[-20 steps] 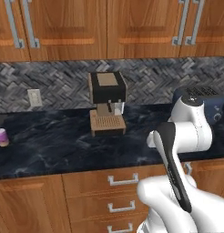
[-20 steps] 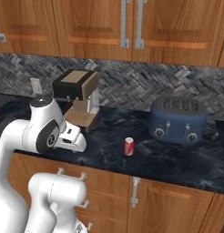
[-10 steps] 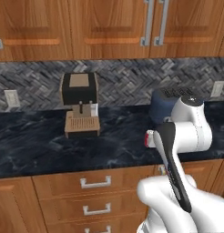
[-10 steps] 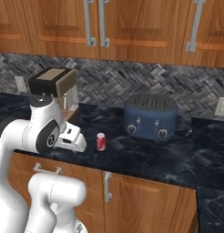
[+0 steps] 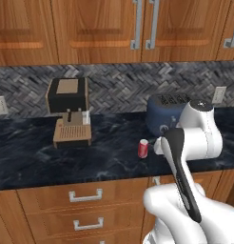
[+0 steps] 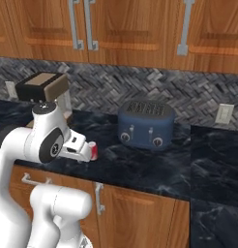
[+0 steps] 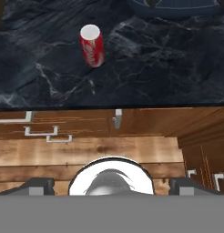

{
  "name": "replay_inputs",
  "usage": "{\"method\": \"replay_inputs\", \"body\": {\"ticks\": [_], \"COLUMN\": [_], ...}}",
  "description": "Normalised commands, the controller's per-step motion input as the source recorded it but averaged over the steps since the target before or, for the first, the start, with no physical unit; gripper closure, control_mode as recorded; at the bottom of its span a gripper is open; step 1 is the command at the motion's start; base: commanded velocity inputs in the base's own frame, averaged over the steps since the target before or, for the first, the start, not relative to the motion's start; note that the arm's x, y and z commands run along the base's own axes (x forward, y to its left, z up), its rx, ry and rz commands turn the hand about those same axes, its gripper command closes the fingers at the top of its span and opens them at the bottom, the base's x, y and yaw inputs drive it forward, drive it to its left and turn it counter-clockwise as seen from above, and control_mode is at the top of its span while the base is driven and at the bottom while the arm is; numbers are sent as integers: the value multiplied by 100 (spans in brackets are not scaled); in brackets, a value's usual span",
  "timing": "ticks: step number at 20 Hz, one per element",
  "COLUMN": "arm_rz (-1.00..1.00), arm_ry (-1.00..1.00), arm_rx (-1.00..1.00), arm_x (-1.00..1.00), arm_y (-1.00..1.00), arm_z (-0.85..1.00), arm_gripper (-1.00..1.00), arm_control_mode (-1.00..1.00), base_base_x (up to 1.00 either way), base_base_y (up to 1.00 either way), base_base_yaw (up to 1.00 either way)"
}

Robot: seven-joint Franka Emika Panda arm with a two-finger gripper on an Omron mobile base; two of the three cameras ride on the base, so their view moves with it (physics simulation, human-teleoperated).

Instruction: Four empty soda cans are scattered around the kitchen. Gather all the cans and cluster them next to the stove for recycling.

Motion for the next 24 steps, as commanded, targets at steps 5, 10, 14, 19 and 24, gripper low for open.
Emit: {"method": "replay_inputs", "body": {"ticks": [5, 10, 14, 19, 24], "arm_rz": [0, 0, 0, 0, 2], "arm_ry": [0, 0, 0, 2, 4], "arm_rx": [0, 0, 0, 0, 0], "arm_x": [0, 0, 3, 31, 45], "arm_y": [0, 0, 0, 0, 0], "arm_z": [0, 0, 0, -7, -7], "arm_gripper": [-100, -100, -100, -100, -100], "arm_control_mode": [100, 100, -100, -100, -100], "base_base_x": [45, 28, 0, 0, 0], "base_base_y": [-2, -3, 0, 0, 0], "base_base_yaw": [0, 0, 0, 0, 0]}}
